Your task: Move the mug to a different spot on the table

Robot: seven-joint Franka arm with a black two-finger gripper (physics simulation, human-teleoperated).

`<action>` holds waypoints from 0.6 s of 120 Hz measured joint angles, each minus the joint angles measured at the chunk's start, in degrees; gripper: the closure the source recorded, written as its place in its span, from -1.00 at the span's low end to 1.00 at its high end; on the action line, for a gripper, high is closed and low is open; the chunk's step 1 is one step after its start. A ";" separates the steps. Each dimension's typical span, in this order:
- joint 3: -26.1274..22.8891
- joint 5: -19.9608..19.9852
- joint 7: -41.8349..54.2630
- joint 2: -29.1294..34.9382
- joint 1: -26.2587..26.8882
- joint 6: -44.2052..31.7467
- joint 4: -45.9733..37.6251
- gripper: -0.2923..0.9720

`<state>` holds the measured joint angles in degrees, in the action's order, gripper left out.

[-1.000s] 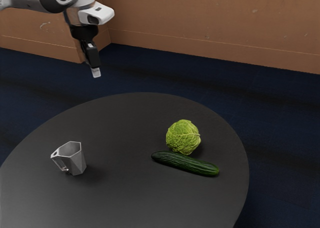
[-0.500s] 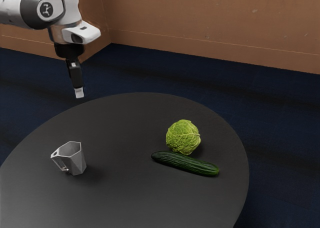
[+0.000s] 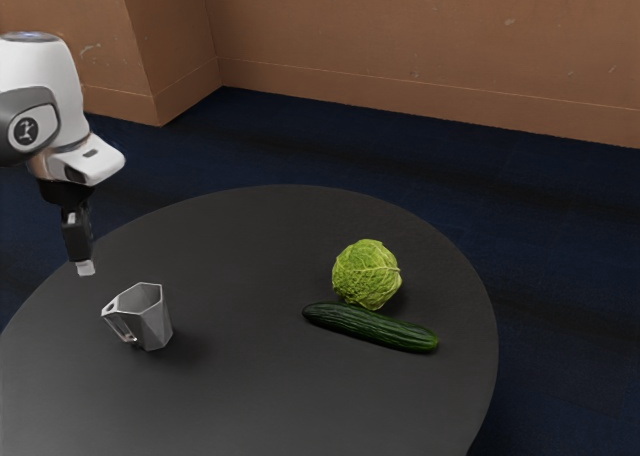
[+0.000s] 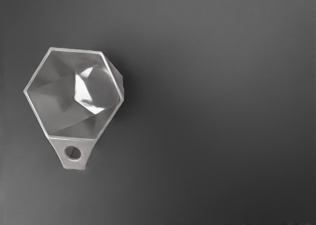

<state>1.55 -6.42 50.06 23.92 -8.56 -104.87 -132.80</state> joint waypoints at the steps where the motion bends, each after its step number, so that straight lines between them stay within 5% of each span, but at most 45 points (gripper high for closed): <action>1: 0.28 -0.18 0.40 0.14 0.00 -0.62 -0.49 -0.54; 42: 6.38 -1.93 13.33 -3.42 -0.50 -12.51 -3.73 -0.54; 72: 13.48 8.78 25.94 -5.87 -0.81 -22.40 -10.51 -0.54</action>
<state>15.03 2.36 76.00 18.05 -9.37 -127.27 -143.30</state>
